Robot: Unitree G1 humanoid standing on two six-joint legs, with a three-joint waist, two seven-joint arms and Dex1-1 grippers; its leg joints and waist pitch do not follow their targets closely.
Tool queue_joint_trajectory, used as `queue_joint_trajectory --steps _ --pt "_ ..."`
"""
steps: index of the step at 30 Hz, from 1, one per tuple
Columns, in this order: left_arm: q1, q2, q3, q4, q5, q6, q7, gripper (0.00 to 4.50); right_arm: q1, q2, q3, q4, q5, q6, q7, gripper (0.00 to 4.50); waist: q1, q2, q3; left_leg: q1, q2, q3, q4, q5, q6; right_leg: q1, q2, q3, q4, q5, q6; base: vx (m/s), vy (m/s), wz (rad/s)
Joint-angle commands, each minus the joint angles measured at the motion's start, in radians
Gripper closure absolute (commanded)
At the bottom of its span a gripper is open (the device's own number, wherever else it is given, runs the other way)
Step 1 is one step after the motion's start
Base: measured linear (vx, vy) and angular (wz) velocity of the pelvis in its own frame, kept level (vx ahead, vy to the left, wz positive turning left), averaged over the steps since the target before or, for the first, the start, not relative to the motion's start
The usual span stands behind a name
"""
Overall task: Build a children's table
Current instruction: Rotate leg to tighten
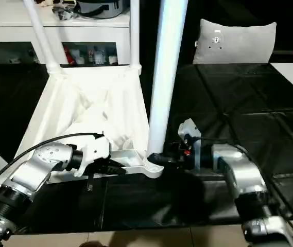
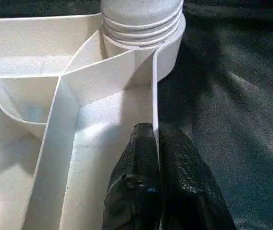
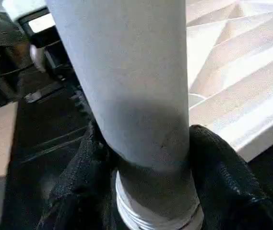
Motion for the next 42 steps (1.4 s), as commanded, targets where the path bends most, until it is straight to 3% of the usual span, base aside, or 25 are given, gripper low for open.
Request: queue_joint_trajectory --steps 1,2,4,5,7,8,10,11,12,13,17,18,21,22,25,29,33,37,42 --pt "-0.016 -0.062 0.013 -0.06 -0.02 0.063 0.062 4.5 0.012 0.068 -0.025 -0.043 -0.024 0.059 -0.19 2.51 -0.006 -0.014 -0.067 0.004 0.028 -0.006 -0.071 -0.221 0.042 0.053 -0.071 0.057 -0.081 -0.459 -0.084 0.0 0.0 0.0" --pt "-0.029 -0.095 0.022 -0.057 -0.007 0.113 0.121 4.5 0.008 0.114 -0.048 -0.054 -0.043 0.092 -0.311 2.52 -0.01 -0.008 -0.063 0.008 0.028 -0.007 -0.072 -0.239 0.032 0.049 -0.069 0.055 -0.088 -0.485 -0.076 0.0 0.0 0.0" --pt "-0.038 -0.118 0.028 -0.055 0.001 0.148 0.161 4.5 0.005 0.145 -0.063 -0.061 -0.055 0.113 -0.391 2.53 -0.026 -0.012 -0.061 0.007 0.024 -0.012 -0.075 -0.263 0.006 0.052 -0.069 0.047 -0.094 -0.524 -0.057 0.0 0.0 0.0" --pt "-0.05 -0.152 0.037 -0.052 0.005 0.181 0.211 4.5 0.001 0.185 -0.081 -0.07 -0.074 0.138 -0.489 2.53 -0.035 -0.013 -0.062 0.005 0.019 -0.014 -0.074 -0.276 0.005 0.056 -0.071 0.041 -0.099 -0.549 -0.035 0.0 0.0 0.0" --pt "-0.063 -0.189 0.048 -0.05 0.008 0.215 0.264 4.5 -0.003 0.227 -0.1 -0.079 -0.095 0.164 -0.594 2.54 -0.052 -0.013 -0.062 0.009 0.017 -0.013 -0.071 -0.284 0.003 0.048 -0.068 0.04 -0.106 -0.553 -0.03 0.0 0.0 0.0" --pt "-0.081 -0.238 0.063 -0.043 0.003 0.245 0.326 4.5 -0.008 0.279 -0.127 -0.082 -0.106 0.187 -0.703 2.54 -0.06 -0.019 -0.062 0.005 0.013 -0.013 -0.07 -0.281 0.009 0.053 -0.069 0.036 -0.109 -0.565 -0.017 0.0 0.0 0.0" --pt "-0.093 -0.266 0.068 -0.038 0.004 0.259 0.362 4.5 -0.008 0.312 -0.138 -0.087 -0.109 0.187 -0.758 2.54 -0.068 -0.017 -0.062 0.005 0.01 -0.011 -0.067 -0.27 0.015 0.048 -0.068 0.036 -0.113 -0.562 -0.013 0.0 0.0 0.0" --pt "-0.093 -0.267 0.068 -0.038 0.004 0.259 0.364 4.5 -0.008 0.313 -0.138 -0.088 -0.109 0.186 -0.76 2.54 -0.071 -0.018 -0.064 0.001 0.009 -0.012 -0.067 -0.259 0.02 0.052 -0.068 0.035 -0.111 -0.55 -0.009 0.0 0.0 0.0" --pt "-0.107 -0.296 0.061 -0.027 0.026 0.258 0.415 4.5 -0.002 0.356 -0.137 -0.101 -0.114 0.161 -0.805 1.85 -0.073 -0.016 -0.065 0.0 0.01 -0.011 -0.068 -0.248 0.025 0.051 -0.067 0.039 -0.11 -0.53 -0.007 0.0 0.0 0.0" --pt "-0.107 -0.294 0.054 -0.024 0.035 0.248 0.416 4.5 0.002 0.364 -0.136 -0.104 -0.108 0.149 -0.802 1.85 -0.073 -0.018 -0.066 0.001 0.01 -0.01 -0.068 -0.241 0.027 0.049 -0.067 0.041 -0.109 -0.52 -0.01 0.0 0.0 0.0" --pt "-0.1 -0.275 0.041 -0.035 0.056 0.24 0.405 4.5 0.02 0.362 -0.14 -0.129 -0.088 0.127 -0.77 1.49 -0.062 -0.017 -0.072 -0.004 0.017 -0.009 -0.072 -0.175 0.047 0.055 -0.066 0.053 -0.087 -0.397 -0.053 0.0 0.0 0.0" --pt "-0.091 -0.229 0.027 -0.035 0.081 0.206 0.377 4.5 0.033 0.314 -0.144 -0.139 -0.086 0.093 -0.711 1.39 -0.057 -0.015 -0.075 -0.006 0.02 -0.01 -0.072 -0.158 0.052 0.058 -0.067 0.055 -0.079 -0.355 -0.062 0.0 0.0 0.0" --pt "-0.086 -0.205 0.022 -0.036 0.084 0.194 0.369 4.5 0.039 0.28 -0.15 -0.145 -0.087 0.083 -0.683 1.29 -0.05 -0.015 -0.077 -0.009 0.022 -0.007 -0.068 -0.116 0.064 0.06 -0.066 0.061 -0.063 -0.263 -0.099 0.0 0.0 0.0" --pt "-0.086 -0.203 0.023 -0.036 0.08 0.195 0.371 4.5 0.039 0.273 -0.151 -0.145 -0.089 0.086 -0.682 0.99 -0.049 -0.016 -0.078 -0.01 0.023 -0.007 -0.068 -0.107 0.065 0.061 -0.066 0.061 -0.06 -0.249 -0.108 0.0 0.0 0.0" --pt "-0.075 -0.157 0.021 -0.011 0.072 0.137 0.315 4.5 0.061 0.164 -0.158 -0.134 -0.063 0.005 -0.5 0.81 -0.038 -0.019 -0.077 -0.009 0.023 -0.004 -0.066 -0.121 0.071 0.063 -0.068 0.062 -0.061 -0.264 -0.113 0.0 0.0 0.0" --pt "-0.071 -0.131 0.021 0.01 0.065 0.099 0.271 4.5 0.081 0.099 -0.157 -0.145 -0.036 -0.007 -0.38 0.45 -0.027 -0.017 -0.071 -0.006 0.022 -0.002 -0.066 -0.155 0.077 0.059 -0.066 0.06 -0.072 -0.328 -0.092 0.0 0.0 0.0" --pt "-0.055 -0.067 -0.001 0.012 0.015 0.0 0.11 4.5 0.08 0.012 -0.161 -0.146 -0.006 -0.047 -0.238 0.12 -0.019 -0.017 -0.073 -0.005 0.025 -0.004 -0.067 -0.154 0.074 0.058 -0.069 0.061 -0.071 -0.343 -0.091 0.0 0.0 0.0" --pt "-0.06 -0.023 -0.03 0.033 0.009 -0.062 0.012 4.5 0.075 -0.067 -0.106 -0.14 0.027 -0.032 -0.056 0.12 -0.01 -0.016 -0.07 0.002 0.028 -0.001 -0.065 -0.179 0.086 0.052 -0.064 0.06 -0.073 -0.351 -0.104 0.0 0.0 0.0" --pt "-0.071 0.029 -0.056 0.027 -0.007 -0.108 -0.117 4.5 0.037 -0.111 -0.033 -0.084 -0.001 -0.037 0.083 0.51 0.008 -0.02 -0.072 0.004 0.034 -0.002 -0.066 -0.181 0.072 0.051 -0.069 0.062 -0.067 -0.351 -0.125 0.0 0.0 0.0"
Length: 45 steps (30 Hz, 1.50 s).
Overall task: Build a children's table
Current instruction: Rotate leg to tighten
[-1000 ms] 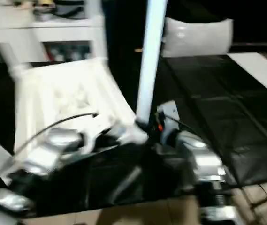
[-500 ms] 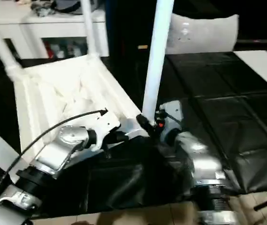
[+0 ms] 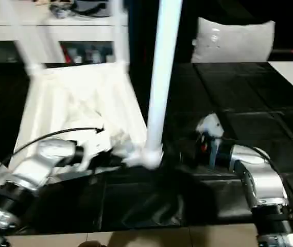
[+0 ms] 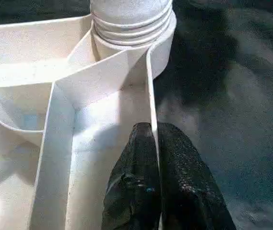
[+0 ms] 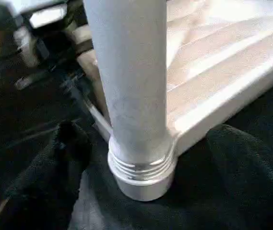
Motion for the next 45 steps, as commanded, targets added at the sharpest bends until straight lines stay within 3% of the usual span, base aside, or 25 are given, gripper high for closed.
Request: queue_joint_trajectory --steps 1,11,24,32,37,41,43,45 --pt "-0.03 -0.002 -0.037 -0.03 -0.007 -0.041 -0.071 4.5 -0.032 -0.014 0.021 0.014 -0.005 0.003 0.053 0.66 -0.004 -0.013 -0.073 0.008 0.035 -0.003 -0.064 -0.184 0.072 0.057 -0.069 0.062 -0.066 -0.349 -0.127 0.0 0.0 0.0" --pt "-0.043 0.0 -0.043 -0.025 -0.024 -0.064 -0.119 4.5 -0.083 0.011 0.073 0.086 0.016 0.011 0.152 1.5 0.012 -0.015 -0.076 0.006 0.037 -0.004 -0.063 -0.171 0.062 0.058 -0.072 0.064 -0.062 -0.35 -0.123 0.0 0.0 0.0" --pt "-0.042 -0.007 -0.036 -0.003 -0.022 -0.071 -0.114 4.5 -0.091 0.026 0.099 0.109 0.025 0.034 0.212 2.46 0.012 -0.017 -0.077 0.005 0.036 -0.004 -0.063 -0.166 0.06 0.059 -0.071 0.063 -0.062 -0.351 -0.119 0.0 0.0 0.0" --pt "-0.03 -0.014 -0.026 -0.012 -0.03 -0.058 -0.101 4.5 -0.074 0.054 0.101 0.204 0.009 -0.029 0.223 2.54 0.011 -0.016 -0.076 0.006 0.035 -0.004 -0.063 -0.177 0.059 0.058 -0.072 0.061 -0.066 -0.372 -0.116 0.0 0.0 0.0" --pt "-0.025 -0.014 -0.025 -0.012 -0.03 -0.058 -0.102 4.5 -0.104 0.075 0.088 0.331 -0.024 -0.136 0.215 2.54 0.005 -0.011 -0.073 0.011 0.034 -0.004 -0.064 -0.227 0.049 0.057 -0.072 0.057 -0.074 -0.418 -0.115 0.0 0.0 0.0" --pt "-0.033 -0.016 -0.022 -0.003 -0.029 -0.06 -0.098 4.5 -0.117 0.088 0.069 0.372 -0.048 -0.186 0.15 2.54 0.0 -0.016 -0.071 0.013 0.034 -0.005 -0.067 -0.239 0.045 0.057 -0.07 0.057 -0.078 -0.438 -0.105 0.0 0.0 0.0" --pt "-0.033 -0.016 -0.021 -0.003 -0.028 -0.06 -0.096 4.5 -0.129 0.095 0.061 0.398 -0.035 -0.175 0.162 2.0 -0.003 -0.014 -0.07 0.016 0.033 -0.006 -0.067 -0.258 0.044 0.057 -0.072 0.054 -0.081 -0.465 -0.101 0.0 0.0 0.0" --pt "-0.032 -0.016 -0.02 -0.004 -0.028 -0.06 -0.094 4.5 -0.138 0.1 0.051 0.411 -0.016 -0.16 0.186 1.85 -0.011 -0.015 -0.069 0.016 0.033 -0.007 -0.067 -0.27 0.043 0.057 -0.071 0.052 -0.084 -0.481 -0.099 0.0 0.0 0.0"
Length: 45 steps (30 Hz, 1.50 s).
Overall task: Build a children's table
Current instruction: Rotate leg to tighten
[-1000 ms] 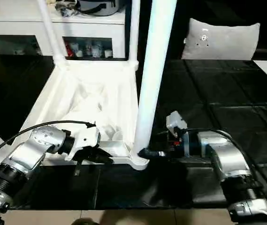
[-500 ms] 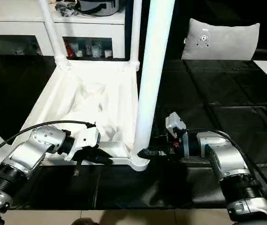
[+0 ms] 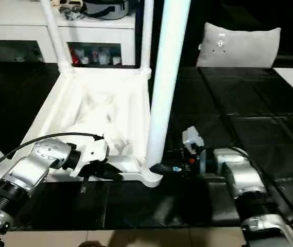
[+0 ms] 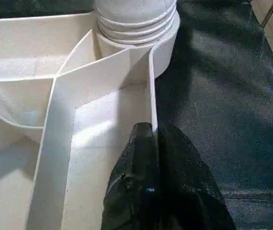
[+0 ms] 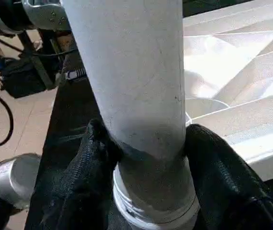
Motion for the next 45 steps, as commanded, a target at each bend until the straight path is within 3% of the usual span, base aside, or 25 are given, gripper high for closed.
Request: queue_joint_trajectory --steps 1,4,8,11,15,20,22,24,26,27,28,29,32,34,37,41,45 --pt "-0.024 -0.017 -0.002 -0.038 -0.019 -0.023 -0.024 4.5 0.003 -0.004 -0.011 0.026 -0.012 0.016 0.004 1.85 -0.008 -0.005 -0.064 0.01 0.033 -0.007 -0.072 -0.272 0.043 0.048 -0.071 0.052 -0.086 -0.482 -0.1 0.0 0.0 0.0" --pt "-0.023 -0.016 -0.003 -0.039 -0.019 -0.023 -0.023 4.5 0.005 -0.006 -0.007 0.028 -0.027 -0.021 -0.011 1.45 -0.009 -0.008 -0.067 0.006 0.034 -0.008 -0.072 -0.264 0.043 0.05 -0.072 0.055 -0.08 -0.456 -0.105 0.0 0.0 0.0" --pt "-0.023 -0.016 -0.004 -0.038 -0.017 -0.024 -0.022 4.5 0.005 -0.009 0.001 0.041 -0.054 -0.082 -0.03 1.44 -0.007 -0.008 -0.069 0.004 0.033 -0.005 -0.071 -0.237 0.049 0.051 -0.072 0.059 -0.075 -0.422 -0.121 0.0 0.0 0.0" --pt "-0.022 -0.015 -0.005 -0.039 -0.018 -0.024 -0.022 4.5 0.008 -0.007 0.005 0.026 -0.034 -0.049 0.007 1.44 -0.006 -0.007 -0.07 0.003 0.035 -0.005 -0.07 -0.225 0.059 0.052 -0.071 0.059 -0.07 -0.393 -0.131 0.0 0.0 0.0" --pt "-0.022 -0.012 -0.003 -0.039 -0.017 -0.025 -0.022 4.5 0.005 0.007 -0.034 -0.015 0.003 -0.049 -0.009 1.44 -0.007 -0.008 -0.068 0.004 0.036 -0.005 -0.071 -0.235 0.058 0.051 -0.071 0.059 -0.071 -0.397 -0.134 0.0 0.0 0.0" --pt "-0.018 -0.014 0.001 -0.043 -0.016 -0.022 -0.01 4.5 -0.021 -0.02 -0.053 -0.091 0.026 0.044 -0.032 1.44 -0.007 -0.009 -0.067 0.005 0.035 -0.006 -0.073 -0.237 0.053 0.051 -0.071 0.059 -0.074 -0.42 -0.117 0.0 0.0 0.0" --pt "-0.014 -0.016 0.007 -0.045 -0.015 -0.019 0.005 4.5 -0.014 -0.031 -0.065 -0.114 0.024 0.06 -0.057 1.17 -0.007 -0.009 -0.067 0.005 0.034 -0.005 -0.072 -0.24 0.049 0.05 -0.072 0.059 -0.076 -0.434 -0.111 0.0 0.0 0.0" --pt "-0.011 -0.019 0.018 -0.047 -0.01 -0.009 0.036 4.5 0.003 -0.05 -0.084 -0.15 0.026 0.074 -0.093 1.05 -0.006 -0.015 -0.066 0.005 0.033 -0.005 -0.072 -0.226 0.046 0.051 -0.073 0.059 -0.077 -0.447 -0.099 0.0 0.0 0.0" --pt "-0.007 -0.021 0.028 -0.048 -0.007 0.001 0.062 4.5 0.026 -0.067 -0.104 -0.194 0.029 0.084 -0.127 0.74 -0.005 -0.018 -0.066 0.004 0.032 -0.004 -0.072 -0.218 0.045 0.051 -0.072 0.06 -0.078 -0.446 -0.086 0.0 0.0 0.0" --pt "0.0 -0.019 0.041 -0.047 -0.009 0.005 0.082 4.5 0.075 -0.077 -0.146 -0.261 0.04 0.082 -0.178 0.74 -0.004 -0.011 -0.066 0.003 0.033 -0.006 -0.073 -0.219 0.045 0.052 -0.074 0.061 -0.08 -0.447 -0.08 0.0 0.0 0.0" --pt "0.003 -0.019 0.046 -0.047 -0.009 0.006 0.089 4.5 0.09 -0.08 -0.155 -0.287 0.049 0.097 -0.186 0.62 -0.005 -0.013 -0.067 0.003 0.032 -0.005 -0.072 -0.218 0.046 0.051 -0.074 0.061 -0.08 -0.442 -0.077 0.0 0.0 0.0" --pt "0.006 -0.019 0.051 -0.047 -0.01 0.007 0.099 4.5 0.109 -0.084 -0.167 -0.321 0.06 0.117 -0.198 0.62 -0.005 -0.006 -0.067 0.003 0.031 -0.007 -0.072 -0.22 0.044 0.051 -0.073 0.059 -0.079 -0.437 -0.079 0.0 0.0 0.0" --pt "0.017 -0.024 0.078 -0.053 -0.021 0.012 0.137 4.5 0.193 -0.078 -0.215 -0.477 0.09 0.188 -0.281 0.22 -0.009 -0.009 -0.07 -0.002 0.03 -0.008 -0.074 -0.203 0.049 0.056 -0.068 0.059 -0.075 -0.381 -0.079 0.0 0.0 0.0" --pt "0.018 -0.023 0.082 -0.059 -0.021 0.011 0.146 4.5 0.211 -0.072 -0.21 -0.506 0.058 0.189 -0.328 0.17 -0.015 -0.009 -0.068 -0.002 0.025 -0.007 -0.074 -0.214 0.047 0.056 -0.068 0.054 -0.08 -0.408 -0.076 0.0 0.0 0.0" --pt "0.026 -0.013 0.082 -0.079 -0.015 0.013 0.167 4.5 0.241 -0.087 -0.167 -0.564 0.034 0.258 -0.355 0.04 -0.023 -0.008 -0.063 0.001 0.023 -0.007 -0.075 -0.233 0.043 0.052 -0.068 0.053 -0.09 -0.457 -0.059 0.0 0.0 0.0" --pt "0.051 0.003 0.1 -0.121 0.004 0.032 0.217 4.5 0.286 -0.051 -0.176 -0.659 0.082 0.298 -0.414 0.04 -0.026 -0.008 -0.064 0.001 0.026 -0.01 -0.078 -0.247 0.04 0.052 -0.068 0.053 -0.089 -0.446 -0.058 0.0 0.0 0.0" --pt "0.077 0.001 0.117 -0.162 -0.014 0.062 0.227 4.5 0.297 -0.025 -0.148 -0.674 0.066 0.287 -0.442 0.04 -0.027 -0.012 -0.061 0.0 0.025 -0.01 -0.079 -0.246 0.041 0.05 -0.072 0.053 -0.091 -0.473 -0.05 0.0 0.0 0.0"
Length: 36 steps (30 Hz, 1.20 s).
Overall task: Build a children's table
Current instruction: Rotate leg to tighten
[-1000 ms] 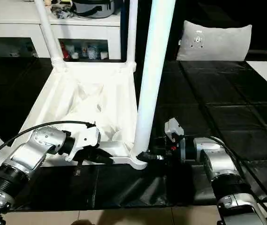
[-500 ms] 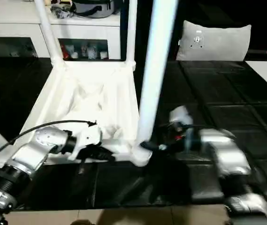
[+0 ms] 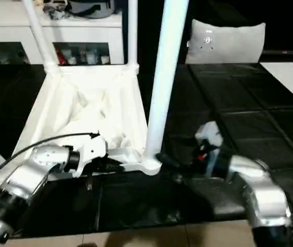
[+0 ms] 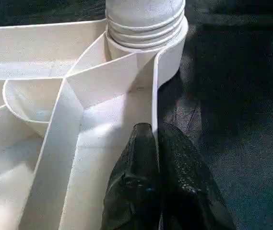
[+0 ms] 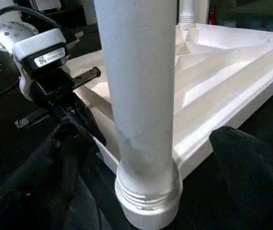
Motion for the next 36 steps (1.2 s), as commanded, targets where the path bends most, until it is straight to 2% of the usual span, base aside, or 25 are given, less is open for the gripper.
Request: queue_joint_trajectory --steps 1,2,3,4,6,8,11,12,14,17,18,19,21,22,23,25,26,28,29,30,31,32,33,35,36 --pt "-0.003 0.015 0.061 -0.057 -0.018 0.007 0.036 4.5 -0.003 0.01 0.022 -0.022 -0.012 0.001 -0.016 0.04 0.009 -0.001 -0.064 0.002 0.025 -0.012 -0.074 -0.25 0.04 0.053 -0.073 0.052 -0.09 -0.477 -0.05 0.0 0.0 0.0" --pt "0.006 0.021 0.059 -0.065 -0.016 0.008 0.036 4.5 0.005 0.016 0.04 -0.033 -0.023 0.002 -0.023 0.04 0.007 -0.003 -0.064 0.002 0.026 -0.011 -0.074 -0.251 0.038 0.053 -0.073 0.054 -0.091 -0.475 -0.048 0.0 0.0 0.0" --pt "0.016 0.026 0.056 -0.065 -0.013 0.001 0.041 4.5 0.009 0.035 0.068 -0.027 -0.054 -0.01 -0.048 0.04 0.01 0.025 -0.064 0.003 0.028 -0.017 -0.076 -0.267 0.03 0.052 -0.073 0.054 -0.087 -0.456 -0.056 0.0 0.0 0.0" --pt "0.018 0.027 0.056 -0.063 -0.012 -0.002 0.044 4.5 0.009 0.042 0.076 -0.021 -0.067 -0.017 -0.06 0.04 0.003 0.01 -0.064 0.001 0.027 -0.014 -0.078 -0.275 0.026 0.053 -0.069 0.054 -0.089 -0.437 -0.06 0.0 0.0 0.0" --pt "0.021 0.021 0.051 -0.035 -0.007 -0.017 0.058 4.5 -0.002 0.074 0.096 0.018 -0.113 -0.028 -0.131 0.04 0.002 0.033 -0.064 0.005 0.026 -0.016 -0.077 -0.294 0.015 0.05 -0.068 0.055 -0.087 -0.418 -0.075 0.0 0.0 0.0" --pt "0.022 0.021 0.048 -0.027 -0.006 -0.018 0.055 4.5 -0.006 0.079 0.1 0.021 -0.121 -0.017 -0.15 0.04 0.001 0.026 -0.065 0.005 0.022 -0.014 -0.077 -0.296 0.014 0.055 -0.067 0.054 -0.088 -0.423 -0.074 0.0 0.0 0.0" --pt "0.021 0.018 0.038 -0.017 -0.004 -0.011 0.053 4.5 -0.006 0.068 0.135 -0.006 -0.158 -0.014 -0.173 0.04 -0.002 0.046 -0.063 0.007 0.021 -0.013 -0.074 -0.304 0.019 0.054 -0.064 0.054 -0.092 -0.437 -0.066 0.0 0.0 0.0" --pt "0.021 0.018 0.038 -0.017 -0.004 -0.011 0.053 4.5 -0.006 0.068 0.135 -0.006 -0.158 -0.014 -0.173 0.04 -0.003 0.041 -0.064 0.004 0.019 -0.013 -0.073 -0.296 0.024 0.057 -0.064 0.053 -0.09 -0.439 -0.061 0.0 0.0 0.0" --pt "0.006 0.02 0.037 -0.007 -0.004 -0.013 0.052 4.5 -0.001 0.064 0.113 -0.057 -0.13 0.017 -0.18 0.04 -0.012 0.071 -0.063 0.009 0.019 -0.013 -0.071 -0.31 0.027 0.052 -0.059 0.053 -0.096 -0.451 -0.058 0.0 0.0 0.0" --pt "-0.006 0.014 0.032 0.03 -0.003 -0.039 0.049 4.5 0.01 0.065 0.098 -0.076 -0.137 0.027 -0.209 0.04 -0.024 0.056 -0.063 0.002 0.009 -0.008 -0.067 -0.284 0.042 0.056 -0.053 0.05 -0.097 -0.457 -0.041 0.0 0.0 0.0" --pt "-0.008 0.011 0.025 0.047 0.003 -0.057 0.05 4.5 0.02 0.068 0.091 -0.082 -0.131 0.035 -0.219 0.04 -0.03 0.064 -0.063 0.003 0.006 -0.008 -0.065 -0.284 0.045 0.054 -0.054 0.046 -0.101 -0.499 -0.028 0.0 0.0 0.0" --pt "-0.008 0.011 0.023 0.05 0.005 -0.062 0.051 4.5 0.023 0.069 0.09 -0.084 -0.128 0.037 -0.221 0.04 -0.036 0.049 -0.063 0.005 0.005 -0.005 -0.062 -0.279 0.049 0.052 -0.052 0.045 -0.109 -0.516 -0.018 0.0 0.0 0.0" --pt "-0.009 0.016 0.009 0.064 0.021 -0.087 0.052 4.5 0.043 0.069 0.091 -0.104 -0.129 0.05 -0.245 0.04 -0.044 0.056 -0.063 0.006 0.004 -0.007 -0.061 -0.279 0.048 0.05 -0.052 0.039 -0.113 -0.554 0.006 0.0 0.0 0.0" --pt "-0.008 0.017 0.008 0.064 0.022 -0.089 0.052 4.5 0.045 0.069 0.09 -0.107 -0.128 0.051 -0.246 0.04 -0.05 0.03 -0.062 0.002 0.003 -0.004 -0.06 -0.274 0.052 0.05 -0.049 0.039 -0.117 -0.559 0.018 0.0 0.0 0.0" --pt "-0.011 0.018 0.006 0.072 0.026 -0.098 0.052 4.5 0.053 0.075 0.09 -0.115 -0.121 0.06 -0.25 0.04 -0.053 0.02 -0.06 0.004 0.003 -0.004 -0.059 -0.28 0.054 0.047 -0.051 0.036 -0.119 -0.59 0.029 0.0 0.0 0.0" --pt "-0.032 0.022 -0.004 0.098 0.046 -0.125 0.057 4.5 0.066 0.078 0.097 -0.139 -0.128 0.105 -0.274 0.04 -0.064 0.023 -0.057 0.01 0.0 -0.004 -0.056 -0.293 0.053 0.039 -0.05 0.03 -0.127 -0.63 0.048 0.0 0.0 0.0" --pt "-0.032 0.025 -0.001 0.095 0.043 -0.122 0.055 4.5 0.066 0.082 0.099 -0.155 -0.13 0.12 -0.287 0.04 -0.07 0.036 -0.054 0.015 0.003 -0.007 -0.058 -0.319 0.043 0.036 -0.049 0.026 -0.133 -0.646 0.057 0.0 0.0 0.0" --pt "-0.028 0.028 0.006 0.083 0.035 -0.115 0.051 4.5 0.063 0.087 0.098 -0.174 -0.124 0.133 -0.297 0.04 -0.084 0.037 -0.053 0.016 0.008 -0.015 -0.063 -0.37 0.032 0.045 -0.049 0.017 -0.138 -0.631 0.061 0.0 0.0 0.0" --pt "-0.019 0.026 0.017 0.063 0.019 -0.099 0.051 4.5 0.054 0.103 0.081 -0.19 -0.101 0.125 -0.305 0.04 -0.089 0.071 -0.045 0.026 0.016 -0.022 -0.072 -0.44 0.027 0.042 -0.048 0.012 -0.147 -0.624 0.051 0.0 0.0 0.0" --pt "0.005 0.016 0.015 0.037 0.014 -0.089 0.06 4.5 0.048 0.101 0.078 -0.185 -0.114 0.093 -0.311 0.04 -0.097 0.118 -0.042 0.036 0.017 -0.035 -0.074 -0.517 0.02 0.049 -0.05 -0.001 -0.14 -0.592 0.029 0.0 0.0 0.0" --pt "0.005 0.016 0.015 0.037 0.014 -0.089 0.06 4.5 0.048 0.101 0.078 -0.185 -0.114 0.093 -0.311 0.04 -0.109 0.092 -0.041 0.03 0.028 -0.035 -0.083 -0.541 0.022 0.058 -0.047 0.002 -0.148 -0.566 0.026 -0.017 0.066 0.02" --pt "0.016 0.014 0.01 0.026 0.013 -0.089 0.058 4.5 0.05 0.095 0.083 -0.182 -0.123 0.076 -0.307 0.04 -0.118 0.089 -0.034 0.027 0.034 -0.042 -0.09 -0.575 0.024 0.065 -0.046 -0.008 -0.142 -0.548 0.021 -0.002 0.073 0.01" --pt "0.023 -0.001 0.011 0.019 -0.002 -0.085 0.056 4.5 0.046 0.104 0.077 -0.17 -0.122 0.065 -0.319 0.04 -0.125 0.084 -0.046 0.024 0.033 -0.044 -0.089 -0.567 0.029 0.074 -0.058 0.011 -0.127 -0.503 0.008 -0.002 0.073 0.01" --pt "0.015 -0.01 0.012 0.032 -0.007 -0.091 0.055 4.5 0.041 0.109 0.087 -0.15 -0.106 0.053 -0.289 0.04 -0.125 0.095 -0.042 0.035 0.006 -0.029 -0.068 -0.505 0.036 0.054 -0.068 0.007 -0.148 -0.598 0.003 0.0 0.0 0.0" --pt "0.012 -0.007 0.009 0.038 -0.004 -0.094 0.052 4.5 0.038 0.102 0.102 -0.137 -0.119 0.048 -0.281 0.04 -0.122 0.102 -0.047 0.027 0.004 -0.03 -0.065 -0.454 0.043 0.061 -0.071 0.009 -0.144 -0.594 0.002 0.0 0.0 0.0"
